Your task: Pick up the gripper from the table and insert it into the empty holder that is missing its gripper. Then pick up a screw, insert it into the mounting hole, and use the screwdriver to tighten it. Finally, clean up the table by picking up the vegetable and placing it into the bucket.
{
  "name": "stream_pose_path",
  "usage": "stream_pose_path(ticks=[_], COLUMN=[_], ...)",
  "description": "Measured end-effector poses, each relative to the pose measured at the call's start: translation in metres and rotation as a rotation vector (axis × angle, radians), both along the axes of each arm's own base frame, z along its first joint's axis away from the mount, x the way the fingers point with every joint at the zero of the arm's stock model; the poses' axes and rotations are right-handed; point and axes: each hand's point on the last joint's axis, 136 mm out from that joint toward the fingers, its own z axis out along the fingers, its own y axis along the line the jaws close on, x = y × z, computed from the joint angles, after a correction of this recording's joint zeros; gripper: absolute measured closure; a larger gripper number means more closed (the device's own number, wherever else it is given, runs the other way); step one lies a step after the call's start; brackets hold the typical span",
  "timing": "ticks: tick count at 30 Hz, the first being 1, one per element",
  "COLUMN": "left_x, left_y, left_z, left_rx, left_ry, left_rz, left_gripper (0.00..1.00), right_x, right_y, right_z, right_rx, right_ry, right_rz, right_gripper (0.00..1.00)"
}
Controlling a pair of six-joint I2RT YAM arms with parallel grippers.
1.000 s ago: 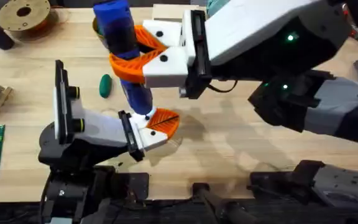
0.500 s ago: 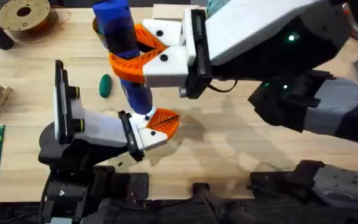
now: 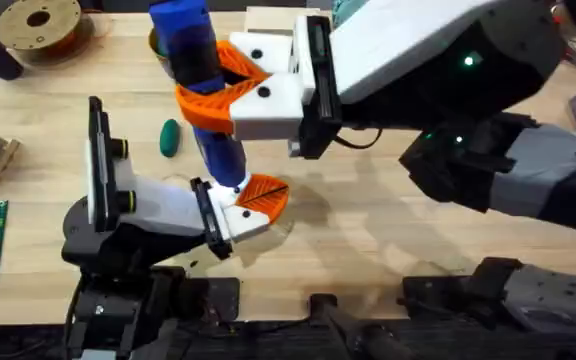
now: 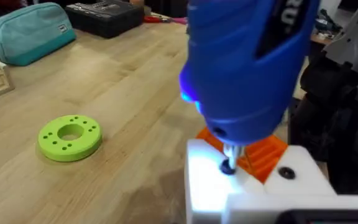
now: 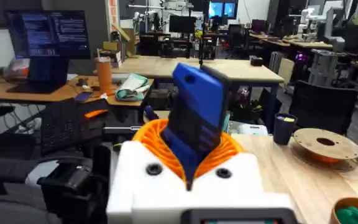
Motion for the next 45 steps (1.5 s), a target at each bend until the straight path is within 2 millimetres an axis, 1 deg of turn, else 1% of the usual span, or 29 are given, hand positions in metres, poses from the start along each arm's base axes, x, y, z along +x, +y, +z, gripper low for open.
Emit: stream_pose_path(ticks=[21, 32, 39, 45], left_x=[0.0, 0.0, 0.0, 0.0], left_y=[0.0, 0.0, 0.0, 0.0], left_z=[0.0, 0.0, 0.0, 0.0], left_rx=[0.0, 0.0, 0.0, 0.0], left_ry=[0.0, 0.0, 0.0, 0.0], left_rz=[0.0, 0.0, 0.0, 0.0], left_gripper=[0.997, 0.997, 0.997, 0.997], right_x=[0.002, 0.003, 0.003, 0.003], right_y=[0.001, 0.0, 0.001, 0.002], right_z=[-0.005, 0.005, -0.003, -0.003], right_rx=[-0.021, -0.001, -0.032, -0.033], right_ry=[0.023, 0.035, 0.057, 0.052], right_rz=[-0.002, 0.005, 0.01, 0.009], right_gripper=[0.994, 0.994, 0.994, 0.994])
